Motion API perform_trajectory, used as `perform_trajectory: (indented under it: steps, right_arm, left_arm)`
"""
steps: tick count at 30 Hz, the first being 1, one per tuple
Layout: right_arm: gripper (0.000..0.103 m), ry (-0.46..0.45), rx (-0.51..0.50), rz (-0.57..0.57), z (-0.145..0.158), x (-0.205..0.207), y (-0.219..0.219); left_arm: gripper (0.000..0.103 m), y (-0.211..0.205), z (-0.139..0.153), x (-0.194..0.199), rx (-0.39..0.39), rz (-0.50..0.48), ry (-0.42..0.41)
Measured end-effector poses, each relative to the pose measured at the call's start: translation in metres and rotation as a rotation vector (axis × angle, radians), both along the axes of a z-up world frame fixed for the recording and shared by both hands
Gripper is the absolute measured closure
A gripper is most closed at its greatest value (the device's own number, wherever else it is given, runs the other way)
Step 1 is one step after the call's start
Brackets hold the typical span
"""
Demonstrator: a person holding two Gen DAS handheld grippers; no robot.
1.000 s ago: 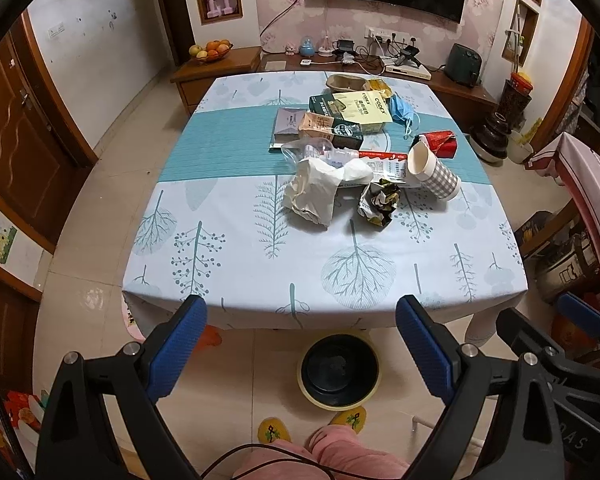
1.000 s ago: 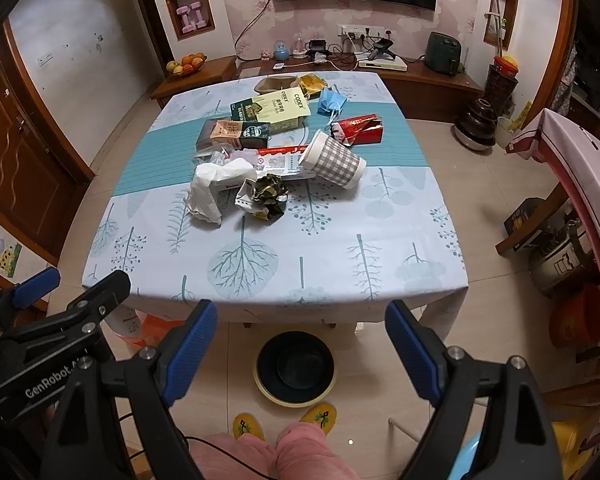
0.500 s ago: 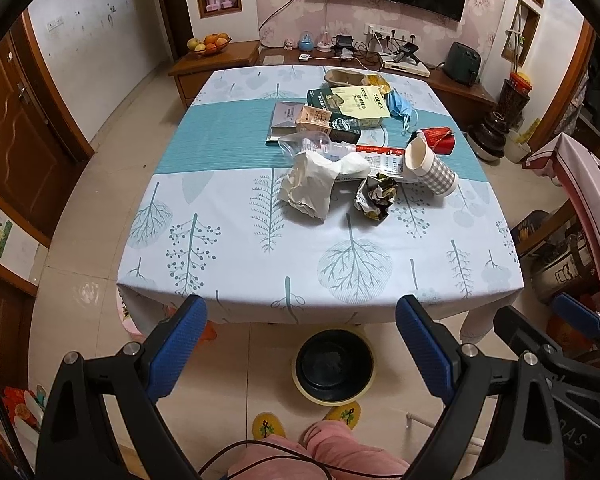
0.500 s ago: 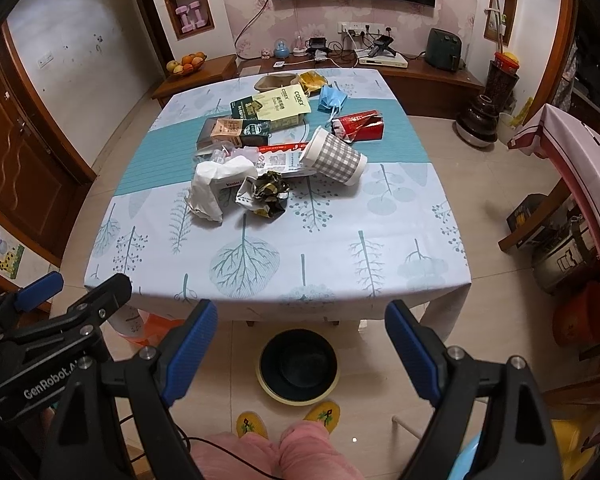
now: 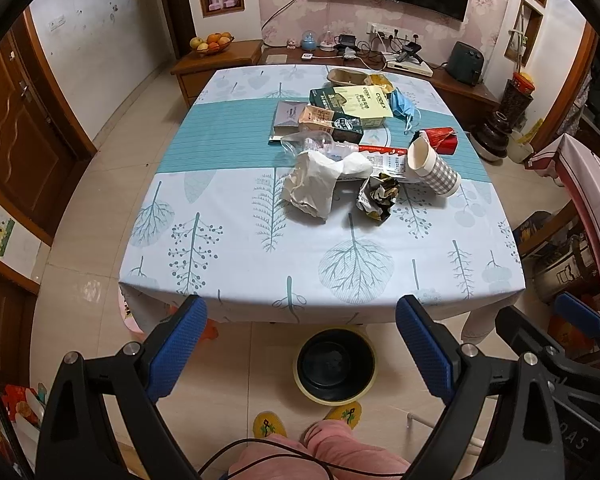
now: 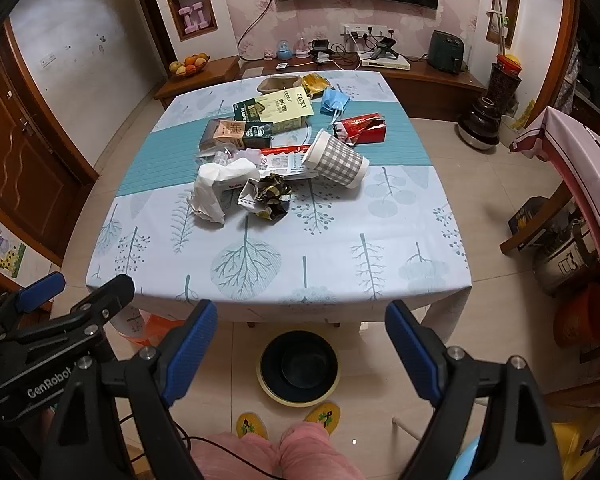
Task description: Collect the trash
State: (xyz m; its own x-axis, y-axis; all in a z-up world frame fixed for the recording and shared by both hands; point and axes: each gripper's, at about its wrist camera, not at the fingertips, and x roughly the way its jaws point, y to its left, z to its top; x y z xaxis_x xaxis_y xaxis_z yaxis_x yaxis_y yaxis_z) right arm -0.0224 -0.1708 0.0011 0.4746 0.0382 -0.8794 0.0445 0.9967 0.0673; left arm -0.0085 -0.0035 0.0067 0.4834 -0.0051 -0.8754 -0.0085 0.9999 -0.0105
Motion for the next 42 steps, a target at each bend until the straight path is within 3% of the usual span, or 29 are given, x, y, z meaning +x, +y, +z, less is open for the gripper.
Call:
perform_trajectory:
  steps: [26,36,42]
  right_arm:
    - [0.016,-0.006,0.022,0.012,0.005,0.012,0.009]
    - [0.017,-0.026,0.045,0.013,0.014,0.05,0.008]
    - [0.017,0.008,0.054,-0.054,0.008,0.09,0.012]
  left_arm:
    - [0.009,0.005,0.002,0.015,0.009,0.021,0.013]
    - [0.009,0.026,0.015,0.056,0.006,0.06,0.008]
    - [0.009,0.055,0.013,0.112,-0.035,0.041,0.026]
